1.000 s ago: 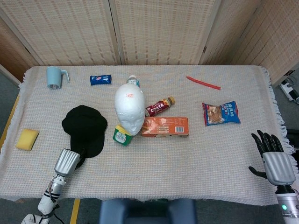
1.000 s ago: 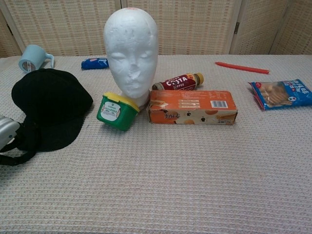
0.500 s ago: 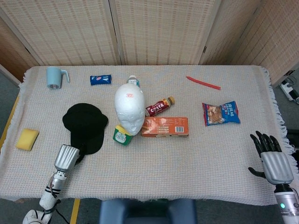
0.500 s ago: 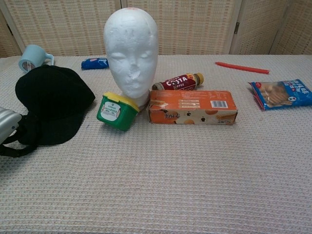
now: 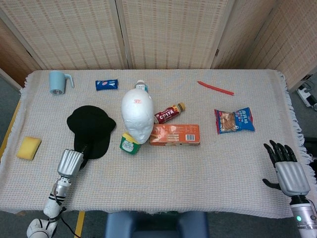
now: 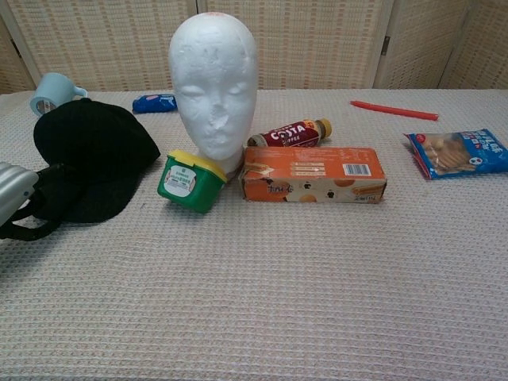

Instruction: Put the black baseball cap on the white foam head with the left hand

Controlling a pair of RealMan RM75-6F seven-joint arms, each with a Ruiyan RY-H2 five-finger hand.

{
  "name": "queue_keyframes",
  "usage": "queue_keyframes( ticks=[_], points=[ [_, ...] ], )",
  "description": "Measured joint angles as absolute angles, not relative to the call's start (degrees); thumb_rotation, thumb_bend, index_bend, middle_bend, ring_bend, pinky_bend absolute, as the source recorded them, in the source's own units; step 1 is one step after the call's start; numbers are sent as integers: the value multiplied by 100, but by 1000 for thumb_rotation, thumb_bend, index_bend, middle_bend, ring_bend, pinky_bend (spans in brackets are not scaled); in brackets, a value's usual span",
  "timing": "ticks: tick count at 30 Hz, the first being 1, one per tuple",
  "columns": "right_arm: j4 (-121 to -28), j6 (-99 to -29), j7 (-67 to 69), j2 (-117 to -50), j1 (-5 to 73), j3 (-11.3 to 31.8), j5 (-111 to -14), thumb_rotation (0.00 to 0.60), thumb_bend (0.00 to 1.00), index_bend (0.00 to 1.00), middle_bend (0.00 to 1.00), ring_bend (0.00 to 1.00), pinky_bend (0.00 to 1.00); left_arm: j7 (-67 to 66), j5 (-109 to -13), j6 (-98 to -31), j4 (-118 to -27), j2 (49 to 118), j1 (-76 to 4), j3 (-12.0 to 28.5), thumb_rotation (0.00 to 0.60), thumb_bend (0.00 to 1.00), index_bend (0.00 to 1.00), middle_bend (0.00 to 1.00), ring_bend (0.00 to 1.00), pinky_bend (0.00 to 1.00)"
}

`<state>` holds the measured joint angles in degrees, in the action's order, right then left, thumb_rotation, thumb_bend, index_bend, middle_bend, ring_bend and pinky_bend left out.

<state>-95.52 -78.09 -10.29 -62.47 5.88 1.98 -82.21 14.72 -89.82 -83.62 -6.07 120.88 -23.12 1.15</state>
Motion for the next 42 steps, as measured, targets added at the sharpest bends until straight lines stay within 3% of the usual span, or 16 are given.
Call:
queue_keyframes(
  ticks=[11,17,32,42],
  points=[
    [-9570,-7825,-937,-6202,588,172,-8290,600,45,0,0,0,0,1422,-8763,-8074,-538,12089,-2479,273,600,443,566,1000,1000,1000],
    [-9589,-7789,-915,-6184,603,128,-8352,600,44,0,0,0,0,1496,-8627,-8177,-556,12035,-2539,396,600,453,672,1000,1000,1000],
    [-9653,-7773,-785,-6099,607,18,-8547,600,44,0,0,0,0,1961,-8212,-8970,-697,11872,-2858,842,600,450,761,1000,1000,1000],
    [-9698,-7795,-674,-6028,592,-39,-8661,600,44,0,0,0,0,2063,-8149,-9364,-777,11772,-3023,933,600,469,779,1000,1000,1000]
  ],
)
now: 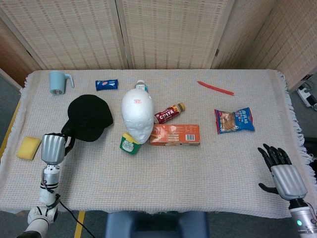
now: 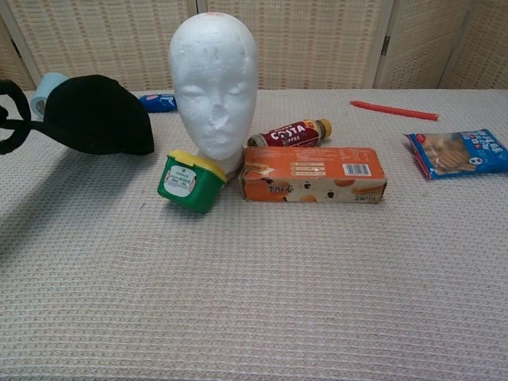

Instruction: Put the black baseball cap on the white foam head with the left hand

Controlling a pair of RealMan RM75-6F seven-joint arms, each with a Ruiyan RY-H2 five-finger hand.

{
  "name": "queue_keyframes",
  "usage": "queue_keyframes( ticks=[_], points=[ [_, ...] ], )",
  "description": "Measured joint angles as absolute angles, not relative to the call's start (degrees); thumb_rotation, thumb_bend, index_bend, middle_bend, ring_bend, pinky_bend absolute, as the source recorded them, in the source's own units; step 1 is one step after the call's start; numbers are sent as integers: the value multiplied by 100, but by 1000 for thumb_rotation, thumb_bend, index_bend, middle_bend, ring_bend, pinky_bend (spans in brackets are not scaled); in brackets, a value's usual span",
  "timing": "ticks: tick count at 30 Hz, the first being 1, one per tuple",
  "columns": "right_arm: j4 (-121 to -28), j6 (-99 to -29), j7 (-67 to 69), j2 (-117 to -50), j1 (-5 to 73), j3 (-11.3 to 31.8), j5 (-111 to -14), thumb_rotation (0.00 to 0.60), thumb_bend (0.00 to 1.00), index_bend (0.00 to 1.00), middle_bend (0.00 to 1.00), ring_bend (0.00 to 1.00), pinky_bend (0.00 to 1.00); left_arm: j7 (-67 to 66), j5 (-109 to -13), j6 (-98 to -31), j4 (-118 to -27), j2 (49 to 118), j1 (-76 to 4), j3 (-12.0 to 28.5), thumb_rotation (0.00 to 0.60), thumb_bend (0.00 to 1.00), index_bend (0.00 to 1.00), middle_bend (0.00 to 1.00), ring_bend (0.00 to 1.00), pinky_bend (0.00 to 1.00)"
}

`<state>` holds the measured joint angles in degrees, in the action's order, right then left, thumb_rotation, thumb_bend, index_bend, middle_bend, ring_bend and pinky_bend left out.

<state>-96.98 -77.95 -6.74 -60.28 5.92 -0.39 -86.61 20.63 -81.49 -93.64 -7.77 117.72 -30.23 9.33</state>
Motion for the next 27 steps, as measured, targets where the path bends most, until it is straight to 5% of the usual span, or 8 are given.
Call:
queue_keyframes(
  ticks=[27],
  points=[
    [-9802,-7772,-55,-5677,600,-146,-8892,600,45,0,0,0,0,1285,-7710,-10404,-2048,10861,-4924,1947,600,505,780,1000,1000,1000]
  ],
)
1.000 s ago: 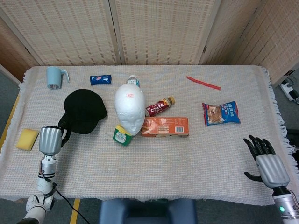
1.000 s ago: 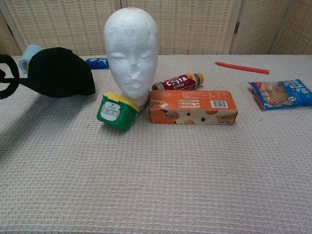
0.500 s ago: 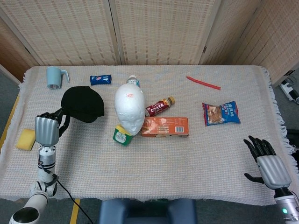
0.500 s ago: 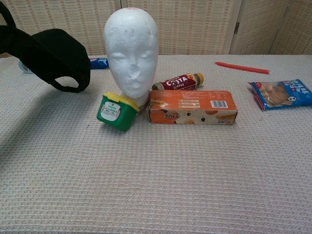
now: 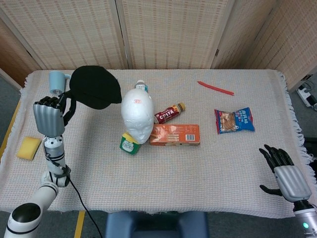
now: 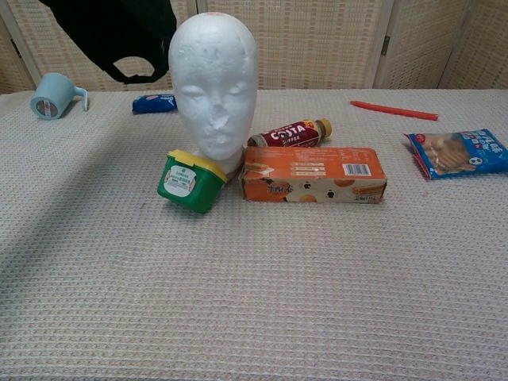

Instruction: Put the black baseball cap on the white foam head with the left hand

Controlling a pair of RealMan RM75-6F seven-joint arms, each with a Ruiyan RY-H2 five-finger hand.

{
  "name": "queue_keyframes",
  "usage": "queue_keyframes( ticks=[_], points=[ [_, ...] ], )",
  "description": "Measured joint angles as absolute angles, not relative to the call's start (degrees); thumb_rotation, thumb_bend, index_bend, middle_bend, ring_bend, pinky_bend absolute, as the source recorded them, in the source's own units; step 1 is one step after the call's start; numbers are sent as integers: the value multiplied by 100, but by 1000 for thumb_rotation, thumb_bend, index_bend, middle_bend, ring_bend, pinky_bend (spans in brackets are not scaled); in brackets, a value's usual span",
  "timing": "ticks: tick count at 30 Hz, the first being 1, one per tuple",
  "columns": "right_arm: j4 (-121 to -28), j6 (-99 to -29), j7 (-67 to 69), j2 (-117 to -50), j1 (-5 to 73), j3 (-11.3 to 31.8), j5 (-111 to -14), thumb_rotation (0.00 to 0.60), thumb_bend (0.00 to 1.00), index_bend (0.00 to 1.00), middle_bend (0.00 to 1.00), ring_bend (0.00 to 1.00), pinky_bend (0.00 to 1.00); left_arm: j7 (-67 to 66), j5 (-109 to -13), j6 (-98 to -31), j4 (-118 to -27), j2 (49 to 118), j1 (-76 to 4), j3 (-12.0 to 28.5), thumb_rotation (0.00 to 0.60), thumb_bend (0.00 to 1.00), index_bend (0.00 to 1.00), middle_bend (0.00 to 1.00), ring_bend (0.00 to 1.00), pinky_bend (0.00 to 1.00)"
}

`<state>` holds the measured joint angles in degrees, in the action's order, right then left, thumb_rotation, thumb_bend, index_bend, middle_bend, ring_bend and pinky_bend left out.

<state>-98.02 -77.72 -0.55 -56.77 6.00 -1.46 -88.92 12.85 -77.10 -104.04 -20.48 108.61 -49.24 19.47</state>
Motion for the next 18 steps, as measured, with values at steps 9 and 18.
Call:
queue_keyframes(
  ticks=[9,18],
  points=[
    [-9802,-7738,152,-5565,621,-125,-8845,600,44,0,0,0,0,608,-7805,-10567,-2957,10641,-5505,2161,600,512,780,1000,1000,1000],
    [-9794,-7827,339,-5485,594,-138,-8951,600,44,0,0,0,0,106,-8104,-10833,-3870,10699,-5306,1900,600,517,780,1000,1000,1000]
  ],
)
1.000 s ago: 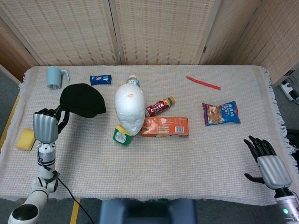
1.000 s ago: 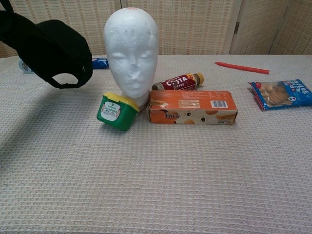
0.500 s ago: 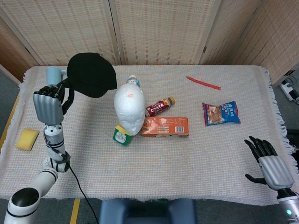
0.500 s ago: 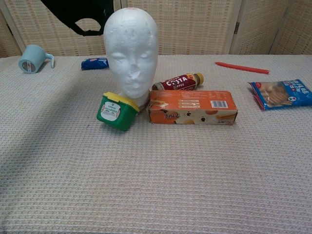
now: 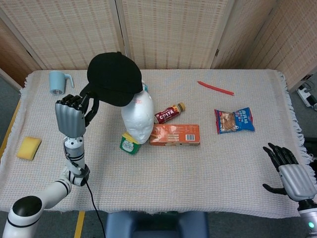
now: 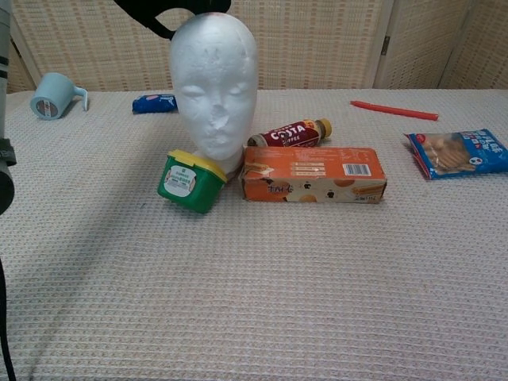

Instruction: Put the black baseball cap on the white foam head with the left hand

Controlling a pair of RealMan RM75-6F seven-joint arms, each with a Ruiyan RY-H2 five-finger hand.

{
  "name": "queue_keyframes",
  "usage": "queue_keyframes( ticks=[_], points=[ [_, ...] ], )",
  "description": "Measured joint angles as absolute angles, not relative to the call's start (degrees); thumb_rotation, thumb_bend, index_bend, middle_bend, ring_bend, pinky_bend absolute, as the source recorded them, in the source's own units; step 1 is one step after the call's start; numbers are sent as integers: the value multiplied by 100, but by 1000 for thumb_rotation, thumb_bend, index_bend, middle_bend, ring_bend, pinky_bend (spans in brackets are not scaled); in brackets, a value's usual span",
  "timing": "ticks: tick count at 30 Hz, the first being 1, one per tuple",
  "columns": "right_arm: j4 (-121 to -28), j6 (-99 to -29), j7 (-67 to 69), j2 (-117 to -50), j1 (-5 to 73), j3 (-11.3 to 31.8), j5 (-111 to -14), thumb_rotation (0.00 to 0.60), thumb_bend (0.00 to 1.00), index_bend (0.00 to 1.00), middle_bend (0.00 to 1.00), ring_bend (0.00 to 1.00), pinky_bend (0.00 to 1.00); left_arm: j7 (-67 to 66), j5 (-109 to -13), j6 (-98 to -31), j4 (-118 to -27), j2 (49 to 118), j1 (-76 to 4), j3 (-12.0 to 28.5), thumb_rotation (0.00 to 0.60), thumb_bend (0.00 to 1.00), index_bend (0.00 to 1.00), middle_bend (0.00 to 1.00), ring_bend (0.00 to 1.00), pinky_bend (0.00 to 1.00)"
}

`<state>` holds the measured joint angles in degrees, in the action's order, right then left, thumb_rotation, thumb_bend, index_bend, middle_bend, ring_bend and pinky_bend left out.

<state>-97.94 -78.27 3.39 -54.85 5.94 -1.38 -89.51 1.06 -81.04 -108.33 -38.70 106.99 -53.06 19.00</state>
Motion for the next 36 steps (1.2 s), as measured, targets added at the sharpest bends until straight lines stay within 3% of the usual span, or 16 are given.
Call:
queue_keyframes(
  ticks=[7,20,26,36],
  points=[
    [-9777,-7966,522,-5414,545,-163,-9065,600,44,0,0,0,0,-230,-8227,-10729,-4204,10818,-5396,1939,600,522,781,1000,1000,1000],
    [-9694,-7900,822,-5318,584,-86,-8930,600,45,0,0,0,0,-466,-8334,-10447,-3984,11259,-5951,2202,600,523,780,1000,1000,1000],
    [-9685,-8001,891,-5285,544,-93,-8987,600,44,0,0,0,0,-428,-8394,-10559,-3990,11294,-5682,2051,600,523,782,1000,1000,1000],
    [-9734,-8118,805,-5300,484,-150,-9152,600,44,0,0,0,0,-128,-8480,-10786,-4153,11324,-4550,1450,600,536,784,1000,1000,1000]
  ],
)
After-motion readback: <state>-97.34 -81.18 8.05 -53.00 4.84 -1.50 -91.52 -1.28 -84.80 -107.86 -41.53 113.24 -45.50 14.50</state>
